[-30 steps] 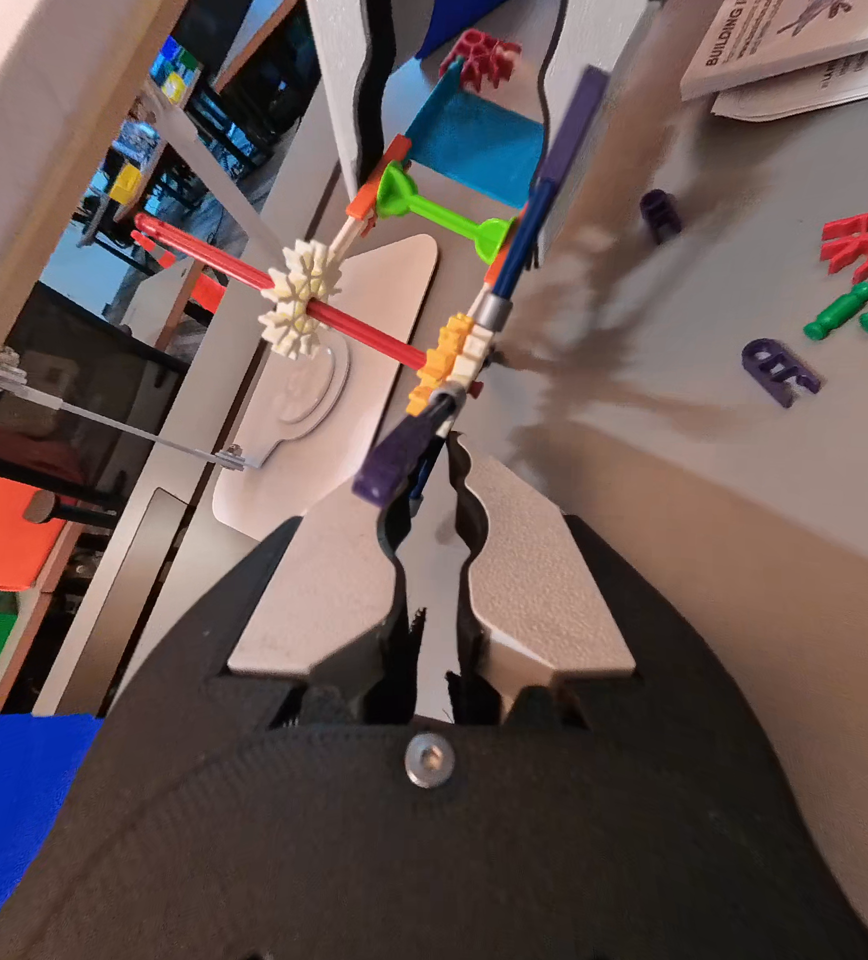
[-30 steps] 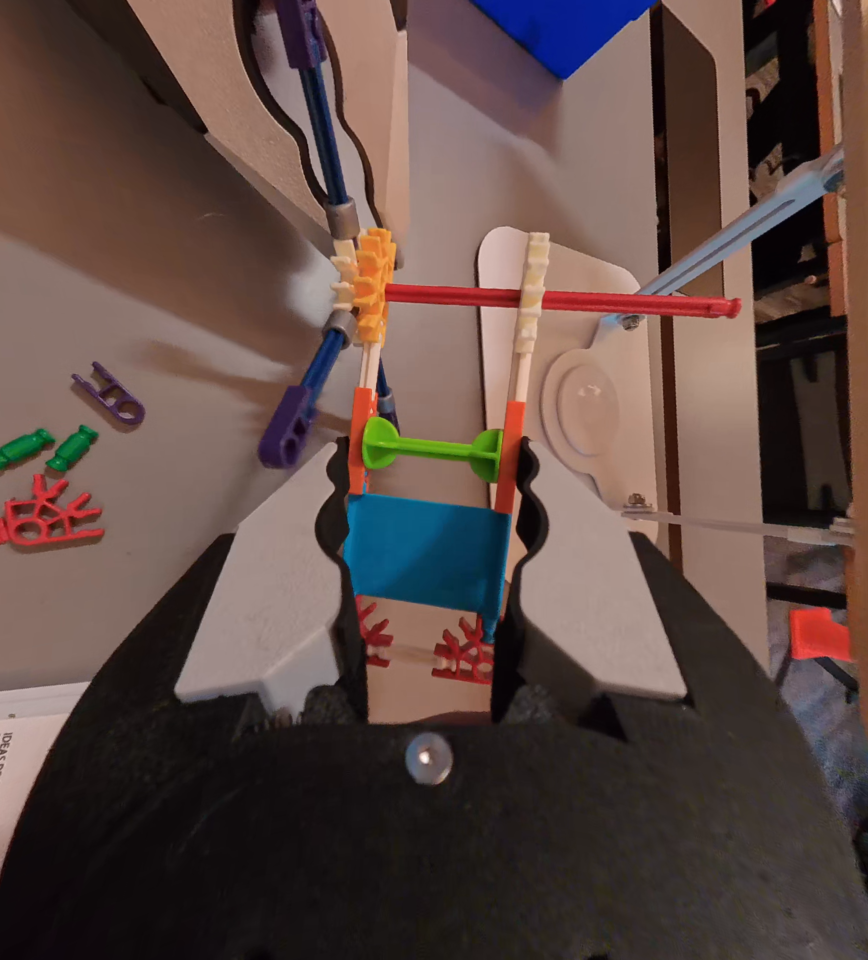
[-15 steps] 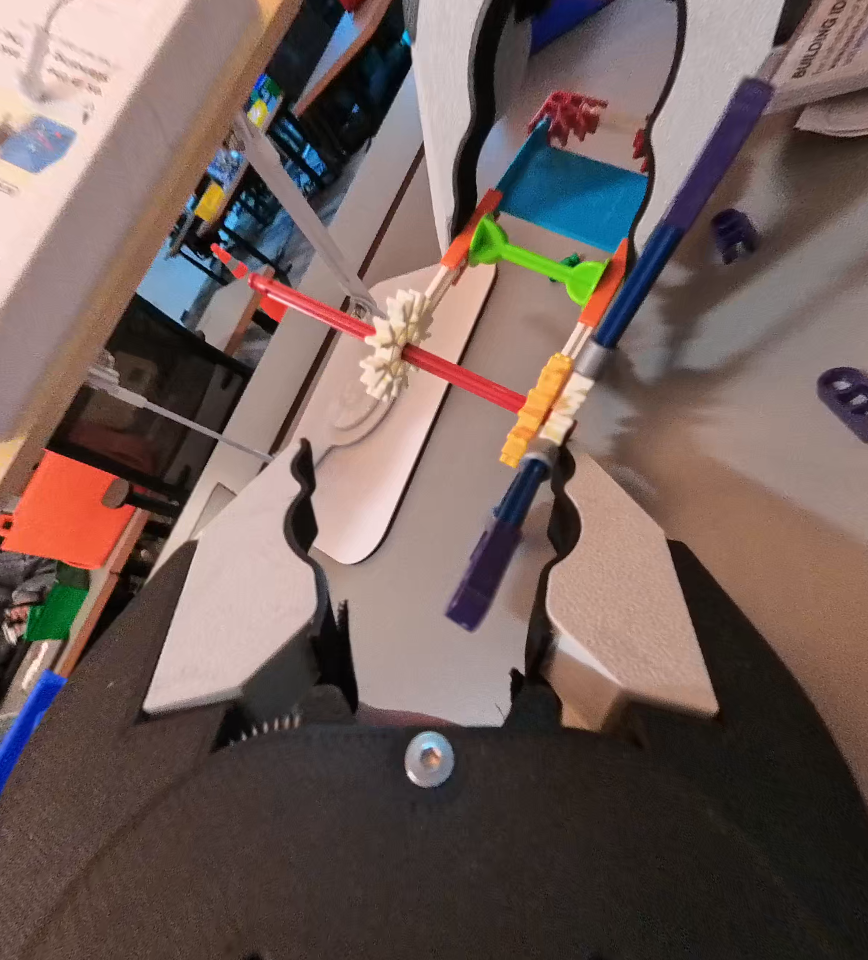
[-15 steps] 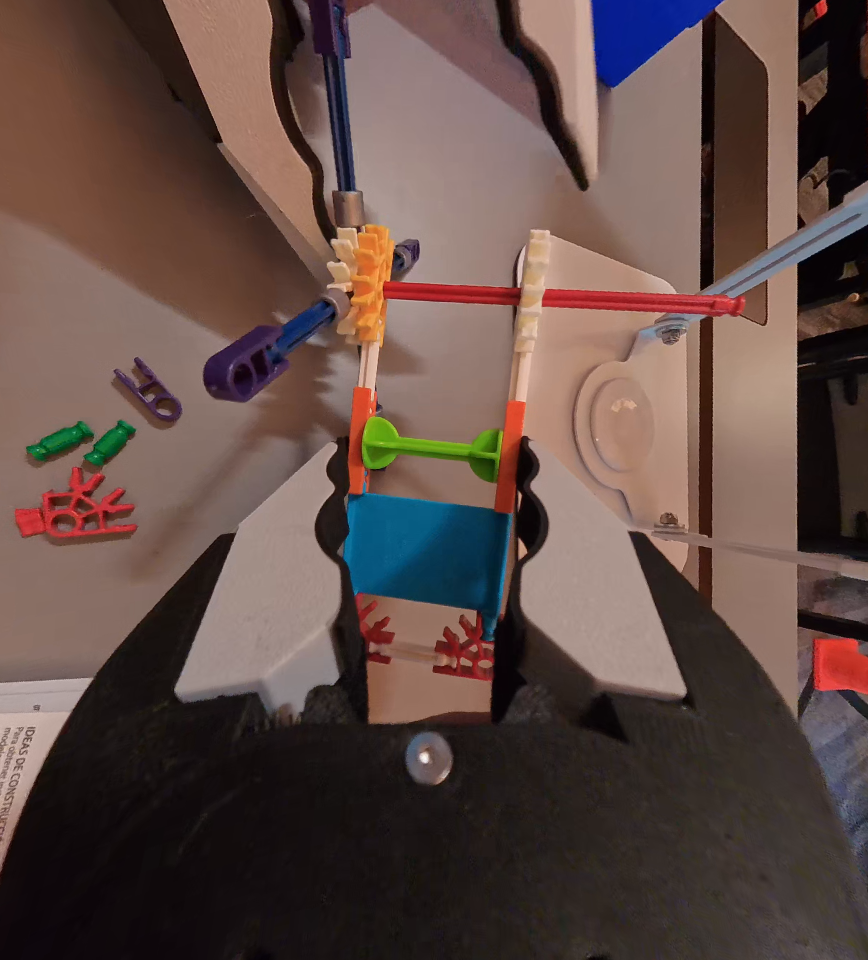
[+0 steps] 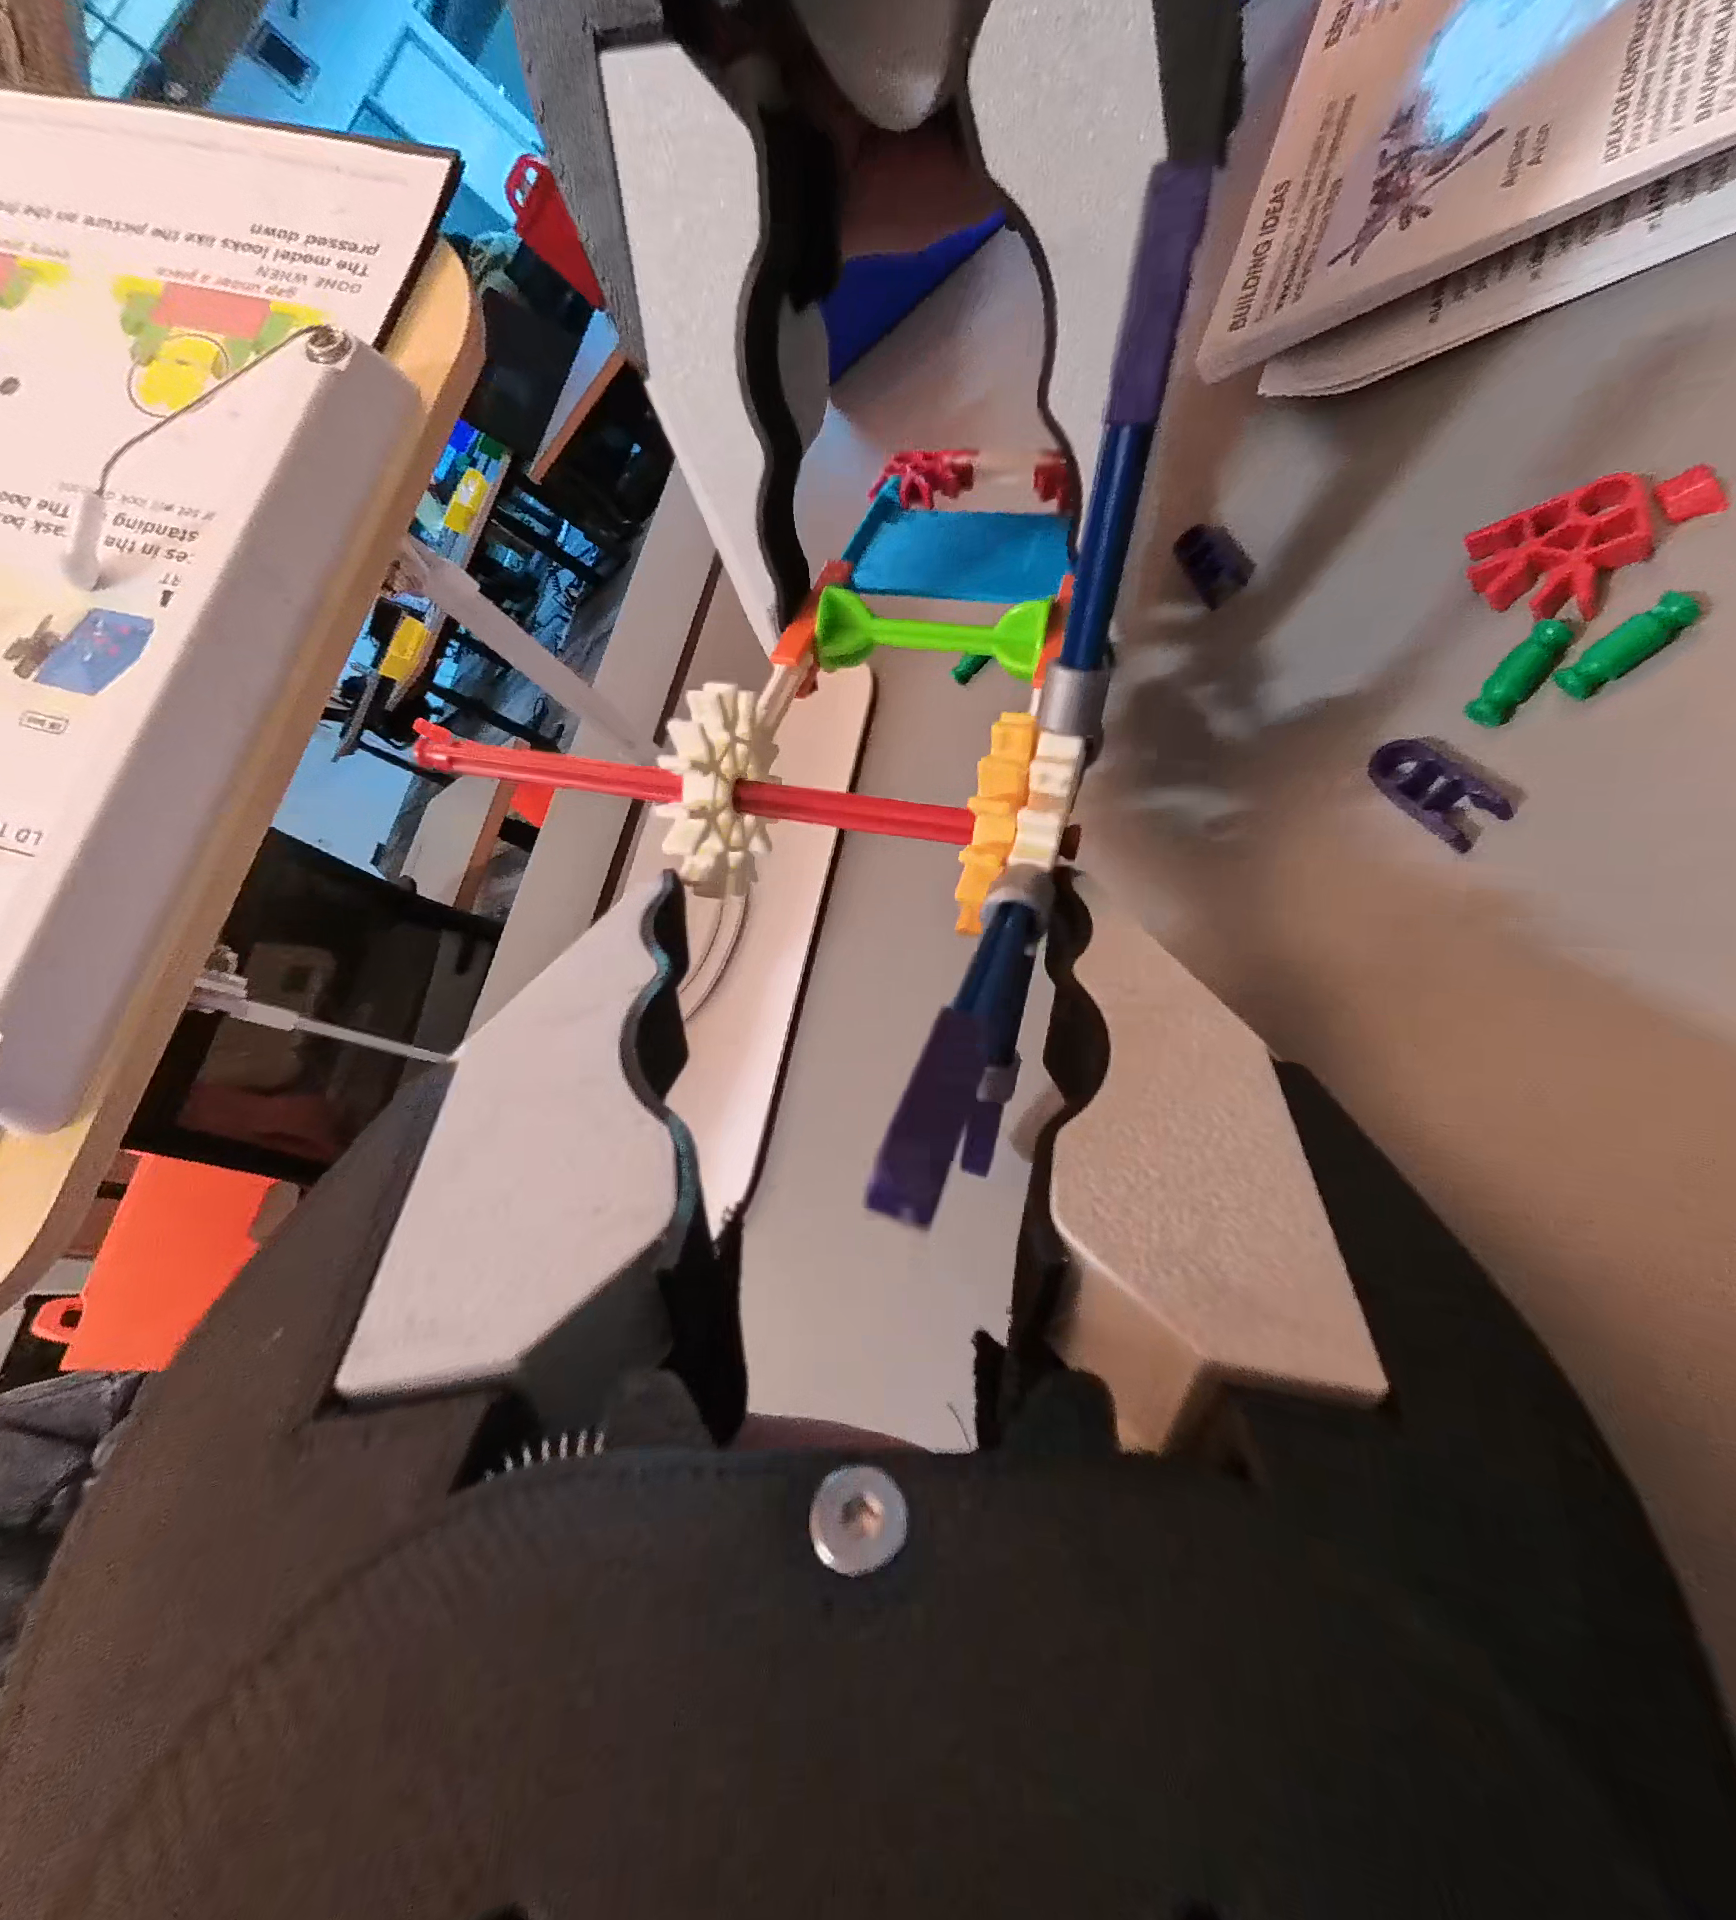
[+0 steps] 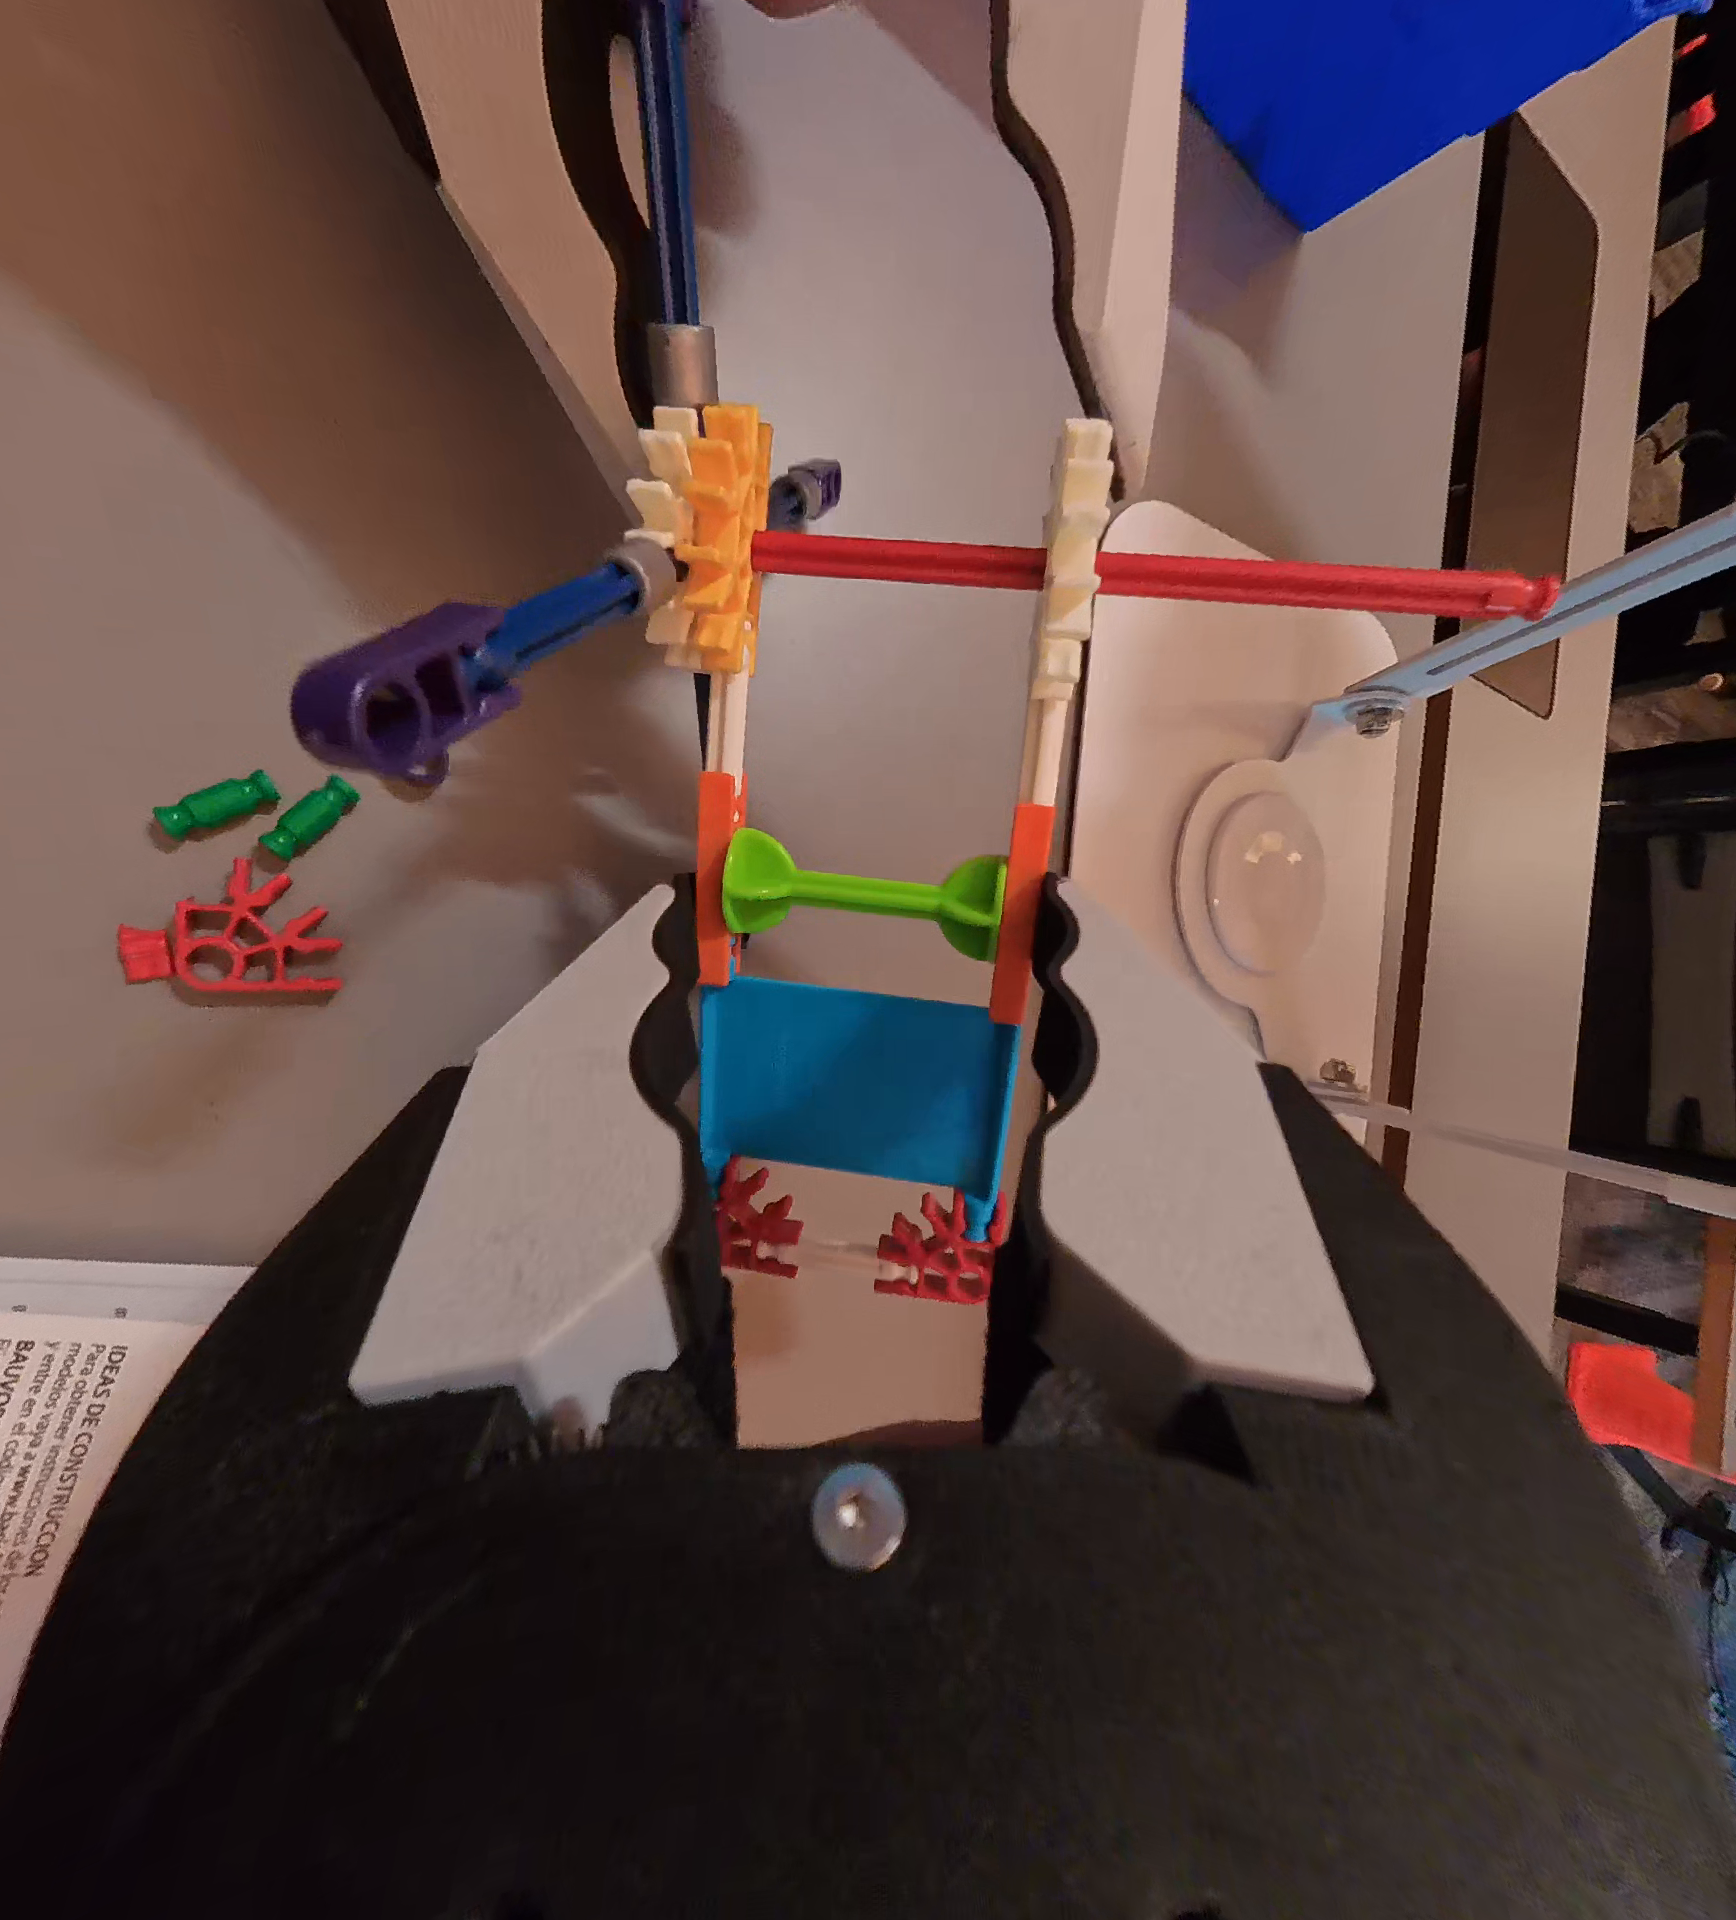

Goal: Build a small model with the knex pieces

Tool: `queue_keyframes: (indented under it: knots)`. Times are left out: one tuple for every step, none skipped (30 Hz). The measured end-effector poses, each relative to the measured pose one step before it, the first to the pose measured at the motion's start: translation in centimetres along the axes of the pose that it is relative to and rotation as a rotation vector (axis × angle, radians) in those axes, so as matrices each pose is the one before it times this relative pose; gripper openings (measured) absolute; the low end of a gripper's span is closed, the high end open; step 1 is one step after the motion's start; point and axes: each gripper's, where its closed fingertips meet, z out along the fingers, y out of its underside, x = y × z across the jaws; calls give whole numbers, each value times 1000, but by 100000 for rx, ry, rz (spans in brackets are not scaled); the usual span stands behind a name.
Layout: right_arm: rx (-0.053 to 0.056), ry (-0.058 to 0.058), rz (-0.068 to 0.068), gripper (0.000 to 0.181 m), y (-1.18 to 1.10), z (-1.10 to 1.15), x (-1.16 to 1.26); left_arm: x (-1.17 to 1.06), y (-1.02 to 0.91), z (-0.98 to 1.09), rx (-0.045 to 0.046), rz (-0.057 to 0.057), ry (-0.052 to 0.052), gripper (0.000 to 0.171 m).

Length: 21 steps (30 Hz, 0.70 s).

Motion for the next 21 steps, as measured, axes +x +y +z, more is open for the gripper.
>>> queue_keyframes:
  knots:
    - [-468,-1049,329,63,136,81,-155,190,-46,-17,562,-852,1253,67]
    - [-418,-1467,574,63,139,83,-220,265,47,24,-62,-602,1638,66]
    - [-284,-962,398,63,115,85,-153,209,-10,5,163,180,934,66]
    - [-137,-506,169,64,73,62,-84,62,-112,-8,635,-455,295,66]
    - [17,-864,530,64,43,37,-96,91,-64,2,187,-1014,895,66]
    - [280,-998,835,64,7,-4,-101,63,-14,10,59,-562,670,66]
    - [413,-738,728,64,-2,-17,-61,38,0,19,218,-518,334,66]
    - [495,-873,778,64,-2,-30,-80,54,61,40,118,-1102,480,66]
    - [666,-1277,952,64,-35,-33,-131,82,82,45,-52,-620,662,66]
    - [1130,-1058,802,64,-99,-93,-90,9,70,22,-76,271,80,66]
    - [1668,-1062,734,66,-191,-209,-95,-12,30,16,-150,409,-139,66]
    - [2174,-1379,1198,70,-298,-349,-89,39,-70,-11,112,188,140,65]
    - [2848,-596,1604,74,-436,-490,75,47,-183,-37,524,413,140,65]
    - [3501,13,1432,80,-568,-605,145,11,-230,-66,536,1214,-344,66]
    - [3740,-274,998,85,-655,-662,53,14,-223,-47,213,1653,-482,65]
    - [3786,1489,473,90,-723,-658,276,80,-232,-53,137,1606,-119,65]
    - [3856,3768,37,97,-777,-603,638,91,-257,-57,306,1850,-239,65]
    - [3758,3299,342,104,-758,-500,566,82,-251,-27,151,1735,-356,65]
    - [3579,2000,513,114,-721,-336,351,90,-210,-1,39,1462,-216,65]
    - [2950,1436,-306,118,-593,-150,177,75,-190,-4,76,1548,-310,64]
    - [1926,890,-1128,123,-428,12,3,77,-180,6,17,1692,-315,65]
